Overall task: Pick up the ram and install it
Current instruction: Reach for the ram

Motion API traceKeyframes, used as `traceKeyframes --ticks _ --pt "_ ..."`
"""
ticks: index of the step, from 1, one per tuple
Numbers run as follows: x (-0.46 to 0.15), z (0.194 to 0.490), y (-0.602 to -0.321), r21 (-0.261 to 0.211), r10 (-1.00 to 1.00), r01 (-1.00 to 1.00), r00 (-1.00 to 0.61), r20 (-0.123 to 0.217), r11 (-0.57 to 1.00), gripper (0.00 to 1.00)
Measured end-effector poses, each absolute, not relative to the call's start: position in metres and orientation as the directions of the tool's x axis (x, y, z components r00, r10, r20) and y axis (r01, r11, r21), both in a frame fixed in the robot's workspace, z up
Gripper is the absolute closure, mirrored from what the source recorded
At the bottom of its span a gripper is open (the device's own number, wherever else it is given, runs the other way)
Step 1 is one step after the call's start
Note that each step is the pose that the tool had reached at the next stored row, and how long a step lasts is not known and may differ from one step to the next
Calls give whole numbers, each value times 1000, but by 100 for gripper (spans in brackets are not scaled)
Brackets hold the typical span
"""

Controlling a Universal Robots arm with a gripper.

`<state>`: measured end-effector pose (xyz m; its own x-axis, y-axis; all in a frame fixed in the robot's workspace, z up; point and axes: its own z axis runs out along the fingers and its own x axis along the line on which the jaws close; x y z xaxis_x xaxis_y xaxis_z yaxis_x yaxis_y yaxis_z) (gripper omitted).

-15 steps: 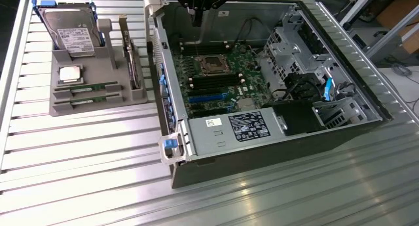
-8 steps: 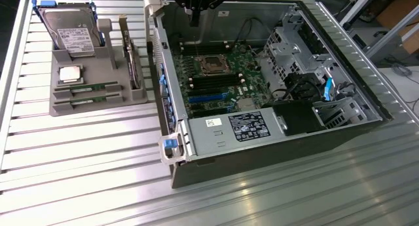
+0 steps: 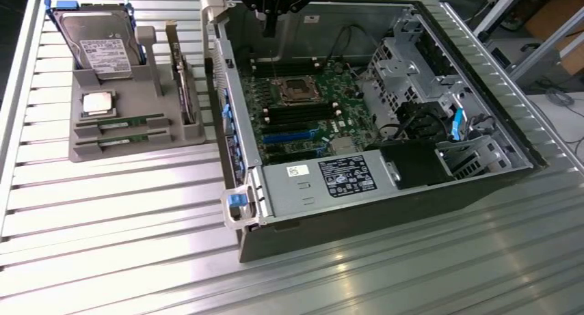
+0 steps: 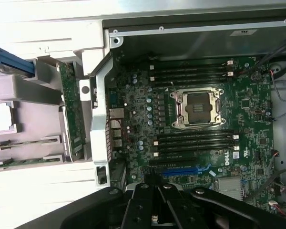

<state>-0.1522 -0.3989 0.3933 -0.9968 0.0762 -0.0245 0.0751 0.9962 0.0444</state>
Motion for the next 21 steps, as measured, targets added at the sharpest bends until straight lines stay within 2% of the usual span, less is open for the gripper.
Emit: traceKeyframes --ticks 21 --pt "-164 393 -399 44 76 75 -997 -24 996 89"
